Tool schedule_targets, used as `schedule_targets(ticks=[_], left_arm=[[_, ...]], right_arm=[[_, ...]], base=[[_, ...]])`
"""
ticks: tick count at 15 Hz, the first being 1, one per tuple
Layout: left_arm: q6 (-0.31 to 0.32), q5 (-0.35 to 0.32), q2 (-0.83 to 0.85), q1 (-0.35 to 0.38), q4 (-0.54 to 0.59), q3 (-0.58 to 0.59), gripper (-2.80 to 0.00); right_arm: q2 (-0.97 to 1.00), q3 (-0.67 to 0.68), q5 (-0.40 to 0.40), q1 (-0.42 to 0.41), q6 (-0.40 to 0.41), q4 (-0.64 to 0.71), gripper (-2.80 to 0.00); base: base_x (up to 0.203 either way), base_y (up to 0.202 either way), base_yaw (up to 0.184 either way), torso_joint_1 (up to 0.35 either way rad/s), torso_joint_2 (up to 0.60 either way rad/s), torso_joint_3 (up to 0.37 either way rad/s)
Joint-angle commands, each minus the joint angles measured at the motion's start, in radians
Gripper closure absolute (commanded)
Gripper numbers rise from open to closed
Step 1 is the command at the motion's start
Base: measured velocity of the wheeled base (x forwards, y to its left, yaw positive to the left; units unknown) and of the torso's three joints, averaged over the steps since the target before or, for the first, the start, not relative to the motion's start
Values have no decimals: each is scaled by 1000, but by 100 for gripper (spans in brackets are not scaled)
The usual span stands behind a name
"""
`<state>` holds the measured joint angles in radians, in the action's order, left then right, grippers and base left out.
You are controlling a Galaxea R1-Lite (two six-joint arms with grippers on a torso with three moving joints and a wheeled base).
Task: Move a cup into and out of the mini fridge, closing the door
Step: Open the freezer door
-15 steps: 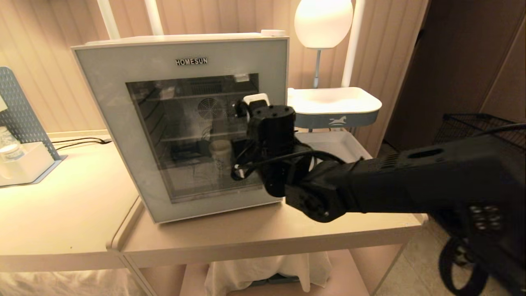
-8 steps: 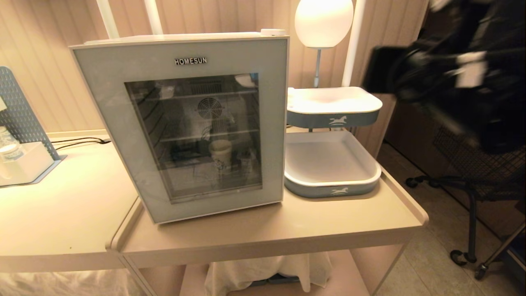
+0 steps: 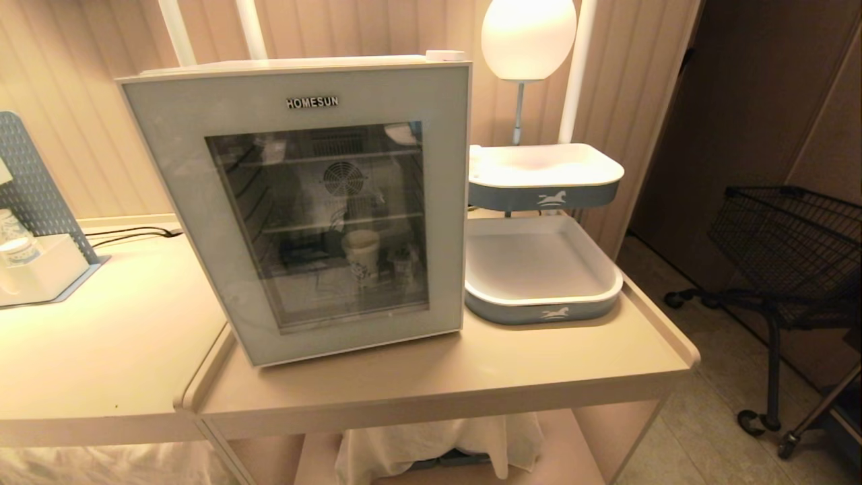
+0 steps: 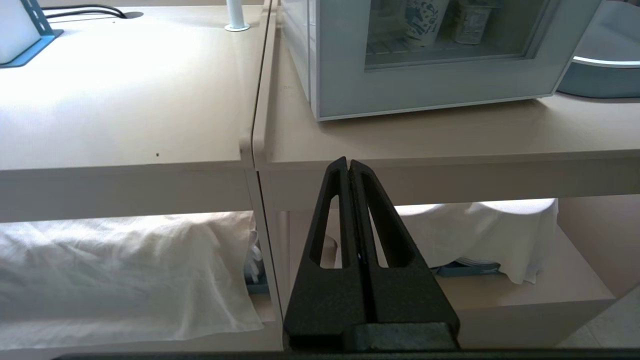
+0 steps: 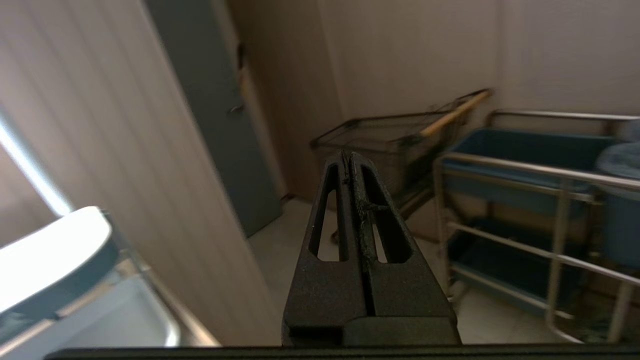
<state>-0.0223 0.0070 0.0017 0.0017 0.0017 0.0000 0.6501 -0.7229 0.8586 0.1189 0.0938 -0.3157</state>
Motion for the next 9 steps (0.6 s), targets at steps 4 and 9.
schedule_targets(ticks=[4, 9], left_arm=[[-1, 1, 0, -1, 0, 2, 0], [-1, 1, 0, 0, 0, 2, 0]], right_arm=[[-606, 318, -254, -104, 17, 26, 0], [-652, 732, -640, -121, -11, -17, 0]], base=[[0, 0, 0, 0, 0, 0], [0, 0, 0, 0, 0, 0]])
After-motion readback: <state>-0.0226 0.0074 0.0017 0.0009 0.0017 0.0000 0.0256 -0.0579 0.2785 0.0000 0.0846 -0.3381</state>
